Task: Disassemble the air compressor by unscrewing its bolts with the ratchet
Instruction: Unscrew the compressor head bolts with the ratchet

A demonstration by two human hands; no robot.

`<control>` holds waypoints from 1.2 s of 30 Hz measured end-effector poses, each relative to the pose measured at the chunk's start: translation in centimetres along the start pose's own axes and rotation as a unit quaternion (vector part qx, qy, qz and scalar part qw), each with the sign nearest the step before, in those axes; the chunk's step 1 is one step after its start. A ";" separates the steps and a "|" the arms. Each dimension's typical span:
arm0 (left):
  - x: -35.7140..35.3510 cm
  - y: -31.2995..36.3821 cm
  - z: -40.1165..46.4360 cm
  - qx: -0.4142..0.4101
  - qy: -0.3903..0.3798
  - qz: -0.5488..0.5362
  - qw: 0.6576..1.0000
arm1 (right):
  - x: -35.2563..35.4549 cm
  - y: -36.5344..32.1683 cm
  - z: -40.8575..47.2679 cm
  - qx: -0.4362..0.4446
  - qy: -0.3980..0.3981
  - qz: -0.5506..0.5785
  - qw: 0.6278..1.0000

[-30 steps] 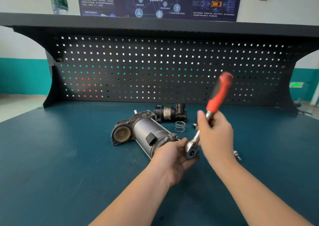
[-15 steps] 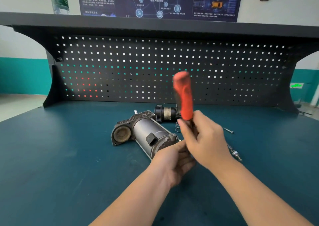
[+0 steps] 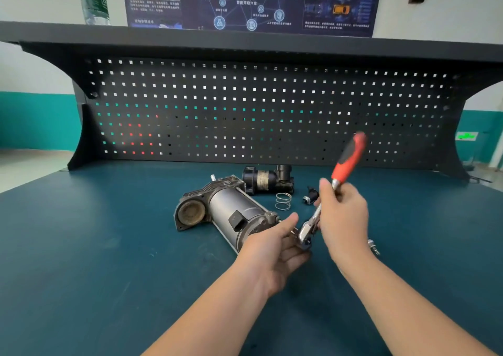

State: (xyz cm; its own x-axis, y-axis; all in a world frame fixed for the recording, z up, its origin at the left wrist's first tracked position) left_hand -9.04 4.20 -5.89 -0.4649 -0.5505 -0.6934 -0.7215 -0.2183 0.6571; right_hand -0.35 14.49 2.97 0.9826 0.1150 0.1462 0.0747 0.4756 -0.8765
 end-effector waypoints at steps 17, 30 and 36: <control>-0.5 -0.3 -0.1 0.015 -0.006 -0.021 1.000 | -2.9 7.2 -2.4 -0.344 -0.055 0.246 0.904; -0.8 0.1 -0.6 0.009 -0.044 -0.022 0.999 | -1.8 -8.9 -6.4 0.428 -0.046 -0.103 0.897; -0.8 -0.2 -0.3 0.015 -0.017 -0.028 0.999 | -1.8 6.4 -1.5 -0.289 -0.016 0.213 0.933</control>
State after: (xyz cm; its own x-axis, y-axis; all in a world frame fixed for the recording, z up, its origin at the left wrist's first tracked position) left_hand -8.37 4.38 -5.39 -0.4412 -0.5099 -0.7384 -0.7616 -0.2224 0.6087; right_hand -1.35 16.02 -3.60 0.9392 0.2176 -0.2656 -0.2322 -0.1672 -0.9582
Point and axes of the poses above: each hand's wrist, its own z-axis towards the middle knuckle, its own x-axis out of the back of the hand, y = z × x, the point moved 10 cm from there along z, towards the middle knuckle, and after that the axes turned 10 degrees about -z, right-handed, at the moved point
